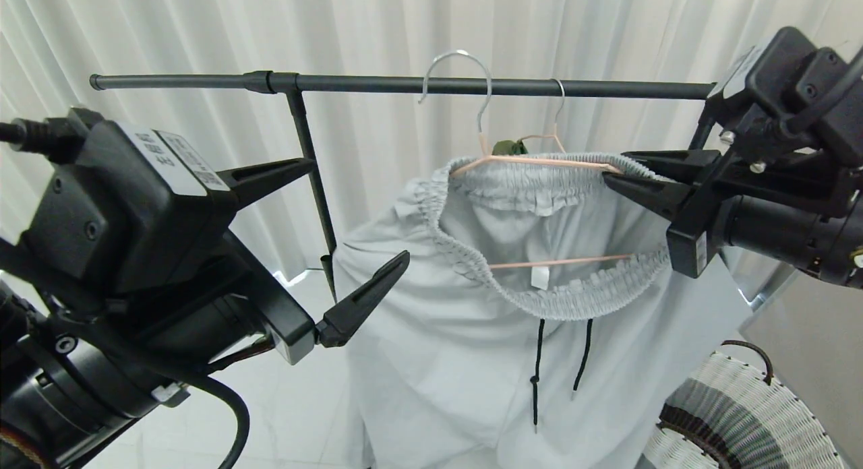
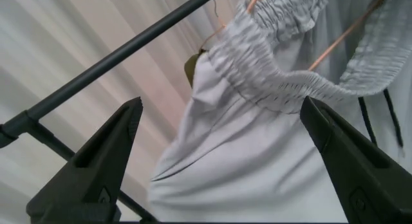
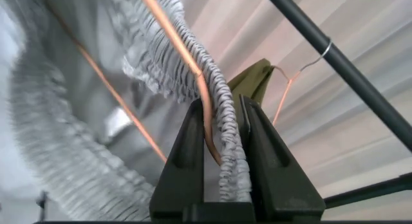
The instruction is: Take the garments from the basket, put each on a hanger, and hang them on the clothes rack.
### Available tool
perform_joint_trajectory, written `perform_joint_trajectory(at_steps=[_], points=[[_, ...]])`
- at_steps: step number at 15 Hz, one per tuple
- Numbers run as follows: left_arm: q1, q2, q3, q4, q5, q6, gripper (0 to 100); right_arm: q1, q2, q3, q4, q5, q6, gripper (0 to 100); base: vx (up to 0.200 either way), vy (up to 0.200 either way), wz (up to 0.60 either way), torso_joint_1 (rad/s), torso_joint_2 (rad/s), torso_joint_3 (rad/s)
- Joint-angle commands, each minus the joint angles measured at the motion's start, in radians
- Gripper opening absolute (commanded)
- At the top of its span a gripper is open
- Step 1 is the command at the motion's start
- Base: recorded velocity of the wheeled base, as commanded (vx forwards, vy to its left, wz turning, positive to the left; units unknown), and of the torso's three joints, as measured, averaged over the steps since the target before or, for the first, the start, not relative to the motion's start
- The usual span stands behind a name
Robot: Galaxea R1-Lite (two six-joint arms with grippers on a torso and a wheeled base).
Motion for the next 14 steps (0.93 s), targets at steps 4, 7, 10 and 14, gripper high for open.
perform_joint_trajectory(at_steps=[4, 7, 10, 14], points=[[0.05, -0.023, 0.039, 0.0, 0.0, -0.007, 100, -0.019, -0.041, 0.008, 0.0, 0.037, -0.076, 0, 0.0, 0.0, 0.0, 0.0, 0.0, 0.0], [0.105, -0.031, 0.074, 0.0, -0.001, -0.007, 100, -0.033, -0.042, 0.008, 0.0, 0.065, -0.122, 0, 0.0, 0.0, 0.0, 0.0, 0.0, 0.0], [0.178, -0.028, 0.125, 0.0, -0.003, -0.016, 100, -0.072, -0.059, 0.003, 0.0, 0.08, -0.148, 0, 0.0, 0.0, 0.0, 0.0, 0.0, 0.0], [0.22, -0.014, 0.142, 0.0, -0.006, -0.058, 100, -0.102, -0.111, 0.014, -0.023, 0.08, -0.143, 0, 0.0, 0.0, 0.0, 0.0, 0.0, 0.0]])
